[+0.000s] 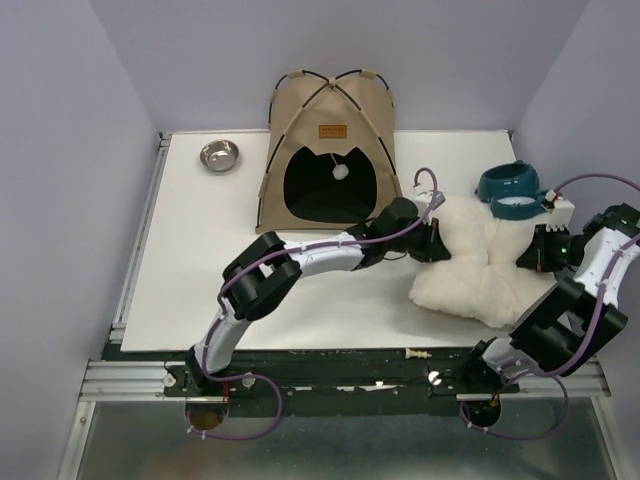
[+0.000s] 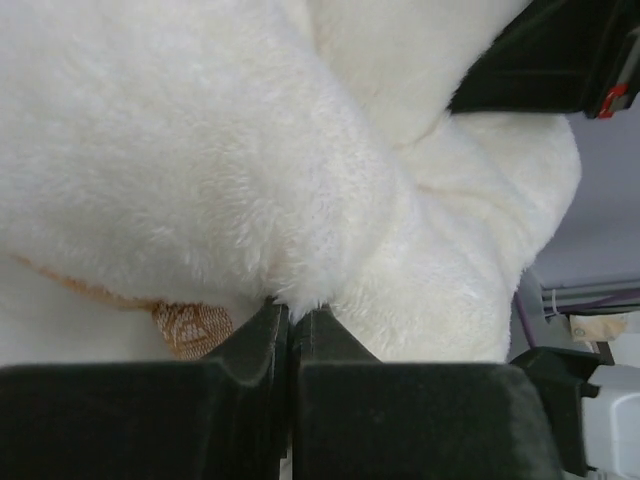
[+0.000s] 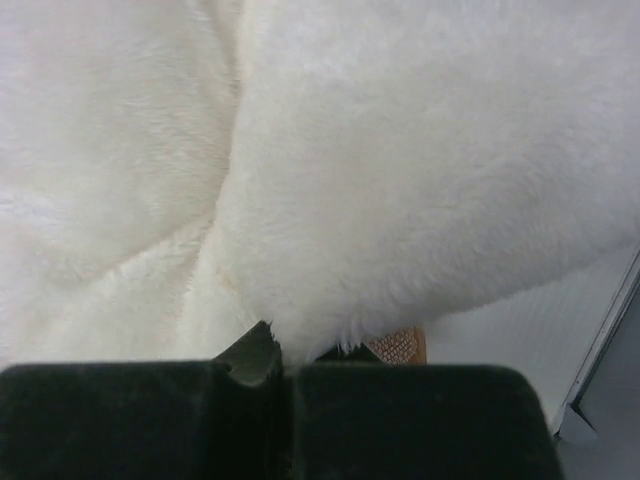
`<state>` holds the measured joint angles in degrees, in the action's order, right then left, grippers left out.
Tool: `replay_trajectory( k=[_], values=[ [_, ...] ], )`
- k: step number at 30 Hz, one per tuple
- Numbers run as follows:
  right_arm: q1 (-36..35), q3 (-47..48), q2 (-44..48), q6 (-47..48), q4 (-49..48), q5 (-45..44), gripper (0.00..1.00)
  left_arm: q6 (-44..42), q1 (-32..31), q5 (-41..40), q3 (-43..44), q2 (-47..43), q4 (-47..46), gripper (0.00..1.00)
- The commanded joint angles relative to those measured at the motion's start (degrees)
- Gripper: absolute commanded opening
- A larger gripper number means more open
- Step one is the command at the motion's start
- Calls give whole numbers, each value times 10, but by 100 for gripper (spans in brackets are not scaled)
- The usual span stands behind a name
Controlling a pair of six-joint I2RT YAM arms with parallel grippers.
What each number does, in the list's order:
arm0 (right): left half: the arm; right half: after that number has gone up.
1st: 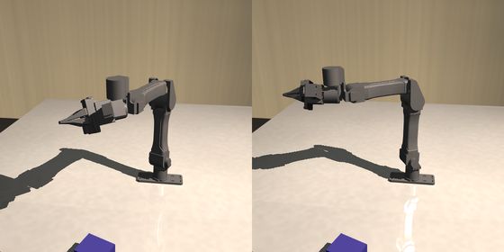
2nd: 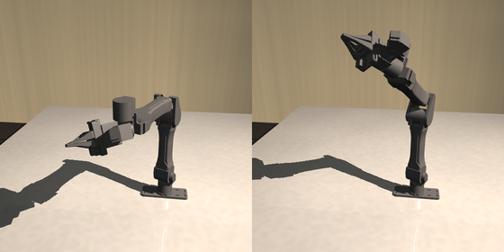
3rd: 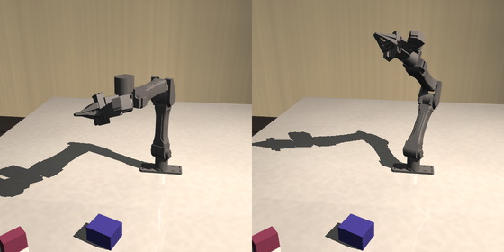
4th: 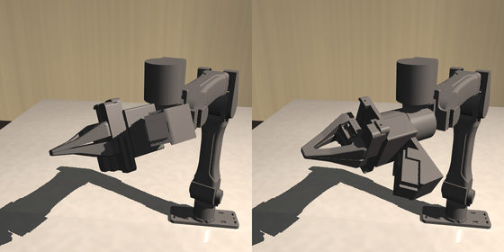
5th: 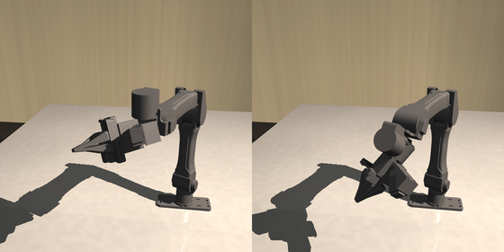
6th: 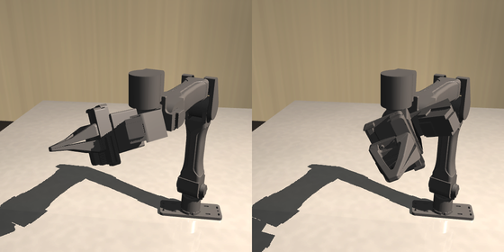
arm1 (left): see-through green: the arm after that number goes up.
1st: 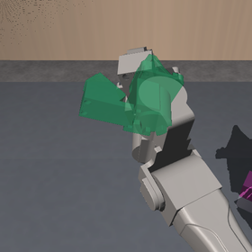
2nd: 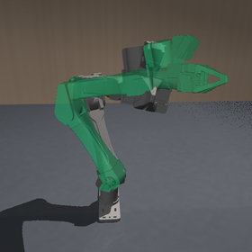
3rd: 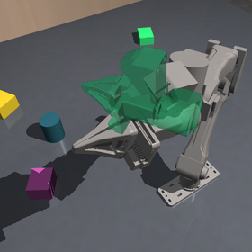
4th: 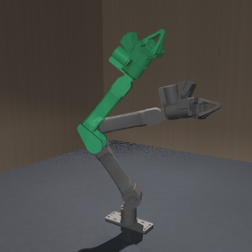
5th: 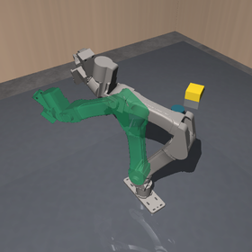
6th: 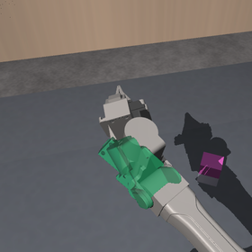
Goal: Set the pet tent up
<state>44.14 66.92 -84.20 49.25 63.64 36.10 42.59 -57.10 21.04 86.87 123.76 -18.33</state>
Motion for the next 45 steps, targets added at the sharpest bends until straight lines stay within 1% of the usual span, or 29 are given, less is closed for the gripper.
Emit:
replay_trajectory(
  k=[1, 4, 7, 8, 10, 12, 15, 18, 19, 22, 24, 26, 28, 32, 35, 37, 38, 39, 41, 43, 44, 45],
  values=[
    [-7, 3, 82, 31, 115, 103, 1, -66, -24, 18, 89, -70, 63, 0],
    [-7, -2, 112, 26, 131, 77, 1, -75, -29, 35, 110, -76, 110, 0],
    [-7, -20, 119, -12, 132, 15, 1, -73, -34, 59, 121, -78, 150, 0],
    [-7, -19, 114, -19, 146, -2, 1, -73, -35, 66, 117, -82, 165, 0],
    [-7, -21, 104, -15, 176, -22, 1, -83, -35, 97, 100, -99, 182, 0],
    [-7, -29, 101, -9, 204, -23, 1, -90, -36, 116, 73, -124, 216, 0],
    [-13, -54, 105, -12, 216, -27, 1, -96, -35, 138, 26, -164, 257, 0],
    [-27, -91, 107, -27, 209, -48, 1, -137, -35, 140, 23, -190, 321, 0],
    [-32, -105, 113, -23, 210, -48, 1, -150, -35, 142, 24, -200, 329, 0],
    [-90, -145, 148, -24, 208, -72, 1, -188, -35, 143, 65, -214, 381, 0],
    [-128, -170, 158, -27, 212, -77, 1, -208, -34, 150, 110, -211, 410, 0],
    [-143, -167, 159, -26, 224, -67, 1, -211, -29, 170, 144, -218, 408, 0],
    [-147, -160, 150, -27, 233, -57, 1, -209, -29, 165, 167, -228, 391, 0],
    [-162, -160, 129, -19, 236, -38, 1, -179, -30, 187, 231, -207, 403, 0],
    [-202, -145, 121, -10, 238, -10, 1, -175, -32, 232, 213, -212, 399, 0],
    [-259, -128, 117, -17, 235, 4, 1, -194, -39, 257, 207, -215, 428, 0],
    [-301, -122, 116, -31, 222, 7, 1, -206, -42, 265, 204, -217, 438, 0],
    [-328, -115, 113, -40, 210, 14, 1, -216, -44, 266, 200, -223, 447, 0],
    [-367, -101, 104, -64, 187, 27, 1, -239, -46, 271, 193, -240, 449, 0],
    [-402, -91, 97, -70, 182, 56, 1, -266, -45, 278, 190, -254, 463, 0],
    [-421, -89, 97, -78, 176, 71, 1, -276, -43, 290, 188, -260, 472, 0],
    [-439, -86, 99, -68, 175, 80, 1, -276, -38, 308, 177, -272, 470, 0]
  ],
)
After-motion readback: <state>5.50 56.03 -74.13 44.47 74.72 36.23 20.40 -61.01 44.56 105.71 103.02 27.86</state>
